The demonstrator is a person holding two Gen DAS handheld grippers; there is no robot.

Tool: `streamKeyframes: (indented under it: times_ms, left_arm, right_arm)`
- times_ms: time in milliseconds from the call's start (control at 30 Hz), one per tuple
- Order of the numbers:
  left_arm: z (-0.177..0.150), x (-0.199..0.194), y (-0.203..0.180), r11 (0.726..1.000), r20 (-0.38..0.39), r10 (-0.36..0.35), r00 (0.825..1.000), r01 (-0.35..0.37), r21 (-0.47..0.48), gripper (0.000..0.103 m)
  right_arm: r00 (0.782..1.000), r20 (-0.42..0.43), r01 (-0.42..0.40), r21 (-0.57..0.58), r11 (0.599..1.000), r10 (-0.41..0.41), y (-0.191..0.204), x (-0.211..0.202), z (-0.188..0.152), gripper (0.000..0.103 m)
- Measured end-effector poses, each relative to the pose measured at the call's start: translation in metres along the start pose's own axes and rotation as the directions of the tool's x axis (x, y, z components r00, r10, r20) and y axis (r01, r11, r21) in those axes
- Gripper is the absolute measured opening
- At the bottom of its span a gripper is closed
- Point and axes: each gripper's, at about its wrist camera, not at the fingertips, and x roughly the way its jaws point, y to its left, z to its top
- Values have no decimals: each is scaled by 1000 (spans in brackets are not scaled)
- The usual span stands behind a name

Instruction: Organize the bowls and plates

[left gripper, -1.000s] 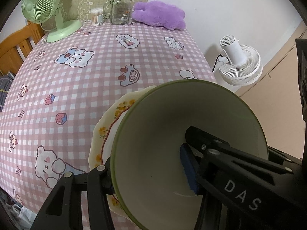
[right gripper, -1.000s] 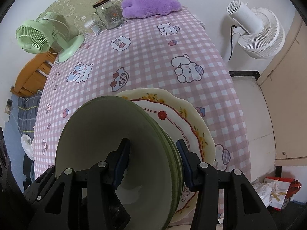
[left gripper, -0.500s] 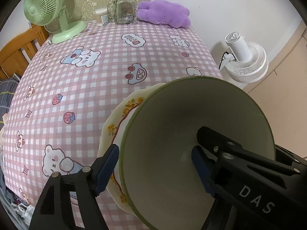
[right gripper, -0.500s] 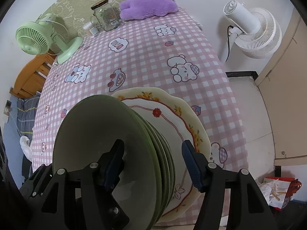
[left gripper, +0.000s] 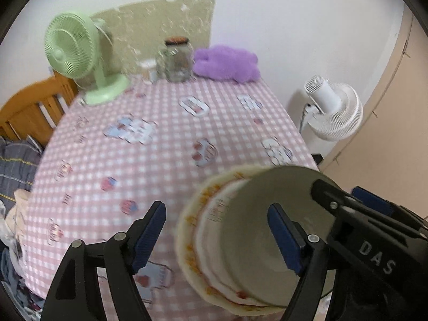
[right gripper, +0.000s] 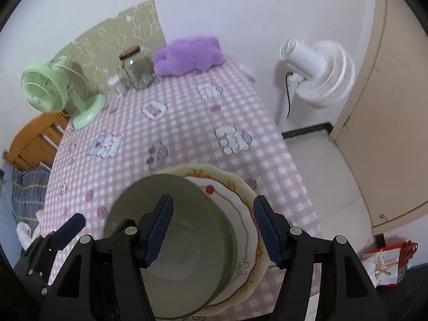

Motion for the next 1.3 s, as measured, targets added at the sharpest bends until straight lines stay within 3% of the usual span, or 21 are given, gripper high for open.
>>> streamKeyframes:
  times_ms: [267, 500, 733, 1000, 1300]
  left_arm:
    - [-5, -32, 49, 997, 147, 67, 987, -72, 31, 81]
    - [-21, -43, 113, 996, 197, 85, 977, -90, 18, 88]
    - [-44, -55, 148, 995, 227, 99, 969, -104, 10, 92]
    - [-77, -73, 163, 982, 270, 185, 945, -188, -14, 93]
    - [-108, -89, 157, 981, 261, 192, 946, -183, -60, 94]
  right_arm:
    - [993, 114, 14, -76, 997, -6, 56, -23, -14, 66]
    - [983, 182, 25, -123, 992, -2, 107, -29, -39, 66]
    - [971, 239, 17, -170, 985, 25, 145, -35, -67, 76]
    - [958, 279, 6, -233, 973, 60, 153, -47, -98, 81]
    - [956, 284, -8, -225, 974, 73, 132, -61, -125, 83]
